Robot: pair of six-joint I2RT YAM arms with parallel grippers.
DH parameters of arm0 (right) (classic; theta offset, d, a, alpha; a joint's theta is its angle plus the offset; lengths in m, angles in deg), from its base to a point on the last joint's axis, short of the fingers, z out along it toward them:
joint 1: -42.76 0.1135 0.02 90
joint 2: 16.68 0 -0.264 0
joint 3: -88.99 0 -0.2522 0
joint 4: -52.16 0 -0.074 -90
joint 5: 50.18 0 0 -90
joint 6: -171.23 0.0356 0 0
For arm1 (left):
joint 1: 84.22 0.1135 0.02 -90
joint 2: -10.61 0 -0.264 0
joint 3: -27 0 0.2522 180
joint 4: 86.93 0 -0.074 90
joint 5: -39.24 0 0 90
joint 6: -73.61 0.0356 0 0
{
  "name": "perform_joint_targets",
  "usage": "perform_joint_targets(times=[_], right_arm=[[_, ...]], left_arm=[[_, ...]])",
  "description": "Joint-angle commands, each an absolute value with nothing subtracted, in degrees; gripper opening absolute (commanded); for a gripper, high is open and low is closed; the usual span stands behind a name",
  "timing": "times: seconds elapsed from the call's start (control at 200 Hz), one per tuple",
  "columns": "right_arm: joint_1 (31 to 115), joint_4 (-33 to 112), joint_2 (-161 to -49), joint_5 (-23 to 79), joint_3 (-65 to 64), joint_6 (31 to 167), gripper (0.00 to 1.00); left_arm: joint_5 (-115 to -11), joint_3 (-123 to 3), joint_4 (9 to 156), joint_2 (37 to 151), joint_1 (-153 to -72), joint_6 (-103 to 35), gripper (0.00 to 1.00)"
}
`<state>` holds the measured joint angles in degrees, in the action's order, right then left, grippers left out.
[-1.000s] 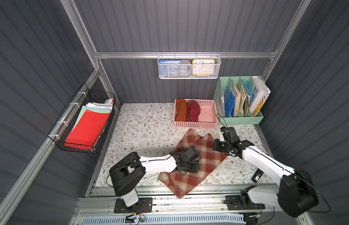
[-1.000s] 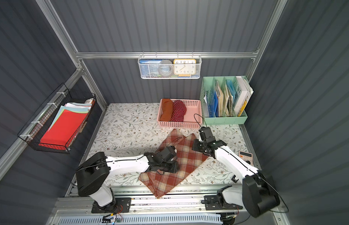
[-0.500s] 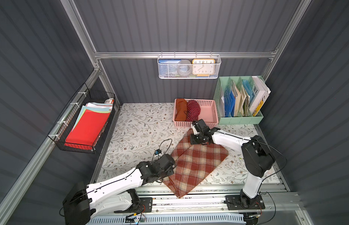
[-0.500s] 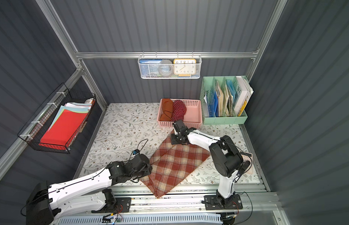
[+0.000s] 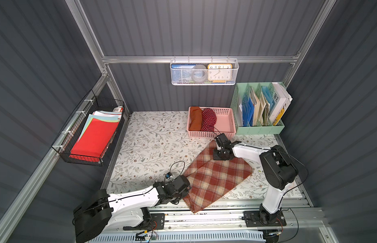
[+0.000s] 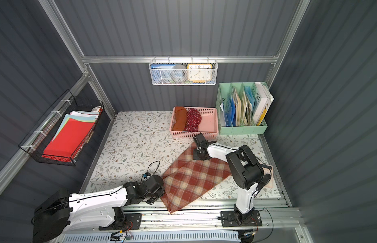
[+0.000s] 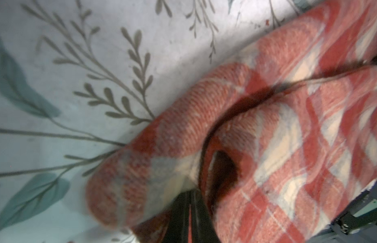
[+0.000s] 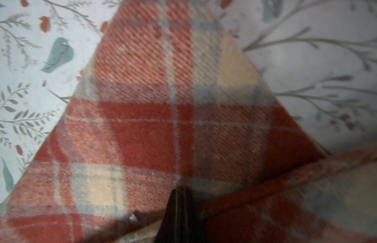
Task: Roll up the skirts
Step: Adjust the skirt at the center of the board.
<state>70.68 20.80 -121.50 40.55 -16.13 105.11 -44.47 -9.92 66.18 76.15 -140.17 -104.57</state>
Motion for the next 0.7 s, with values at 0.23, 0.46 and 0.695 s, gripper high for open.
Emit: perform_joint_targets(times=[0.23, 0.46, 0.695], right_arm=[[63.58, 17.10, -111.16, 41.76, -29.42, 109.43, 0.00], [61.19, 17.18, -107.14, 37.42, -31.39, 109.83, 0.00], [60.81, 18.91, -113.85, 32.61, -27.30, 109.29, 0.00]], left_arm=[[-51.11, -16.29, 73.85, 91.41, -128.92, -92.35, 0.00], [-64.10, -23.24, 82.99, 108.69, -115.44, -82.01, 0.00], [-63.68, -28.66, 79.06, 113.52, -109.01, -75.84, 0.00]])
